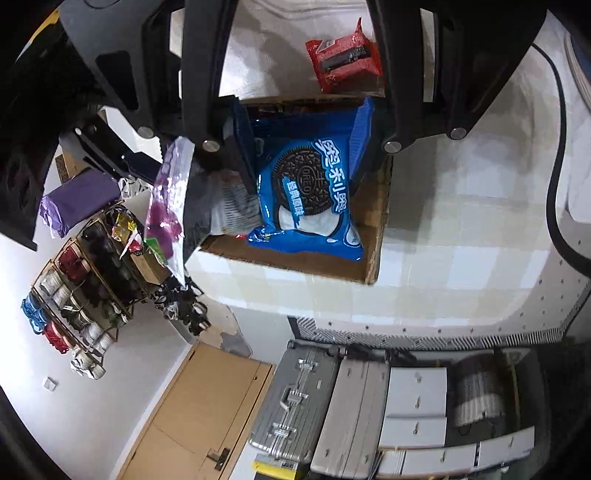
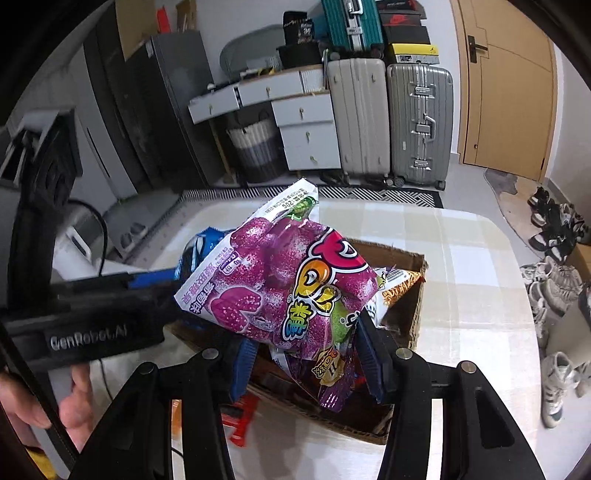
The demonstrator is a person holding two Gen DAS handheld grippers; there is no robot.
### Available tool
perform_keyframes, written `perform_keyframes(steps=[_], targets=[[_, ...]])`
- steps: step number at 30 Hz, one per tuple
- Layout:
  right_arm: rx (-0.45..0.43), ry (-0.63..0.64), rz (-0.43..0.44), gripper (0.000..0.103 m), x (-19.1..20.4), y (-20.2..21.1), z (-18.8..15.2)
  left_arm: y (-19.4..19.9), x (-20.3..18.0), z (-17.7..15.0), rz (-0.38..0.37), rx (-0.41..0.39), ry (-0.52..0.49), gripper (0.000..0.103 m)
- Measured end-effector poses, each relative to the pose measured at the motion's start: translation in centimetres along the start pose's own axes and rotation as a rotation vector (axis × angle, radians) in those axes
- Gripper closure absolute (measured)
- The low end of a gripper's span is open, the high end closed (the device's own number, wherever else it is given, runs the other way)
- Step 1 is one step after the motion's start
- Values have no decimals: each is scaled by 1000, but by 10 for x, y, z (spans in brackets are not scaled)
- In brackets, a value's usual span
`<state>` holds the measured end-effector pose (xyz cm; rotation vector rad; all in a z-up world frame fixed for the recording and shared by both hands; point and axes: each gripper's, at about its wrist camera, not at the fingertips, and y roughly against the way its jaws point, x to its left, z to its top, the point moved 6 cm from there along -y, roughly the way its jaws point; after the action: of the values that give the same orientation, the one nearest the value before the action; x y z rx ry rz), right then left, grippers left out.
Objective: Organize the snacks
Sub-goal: 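Lower both packets into the box and open both tools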
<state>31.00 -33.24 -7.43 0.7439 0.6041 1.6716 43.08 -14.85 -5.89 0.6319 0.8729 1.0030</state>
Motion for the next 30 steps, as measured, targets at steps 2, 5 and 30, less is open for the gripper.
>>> perform_keyframes(steps=[2,5,30], targets=[[17,14,-14,53,-2,-7,-3,-16,7,-2,0,21,18,61],[40,32,-30,53,-4,-16,-3,-36,16,-2,8,39,32,61],[170,119,-80,51,-2,-52,-23,-69,27,-8,54,65,31,61]])
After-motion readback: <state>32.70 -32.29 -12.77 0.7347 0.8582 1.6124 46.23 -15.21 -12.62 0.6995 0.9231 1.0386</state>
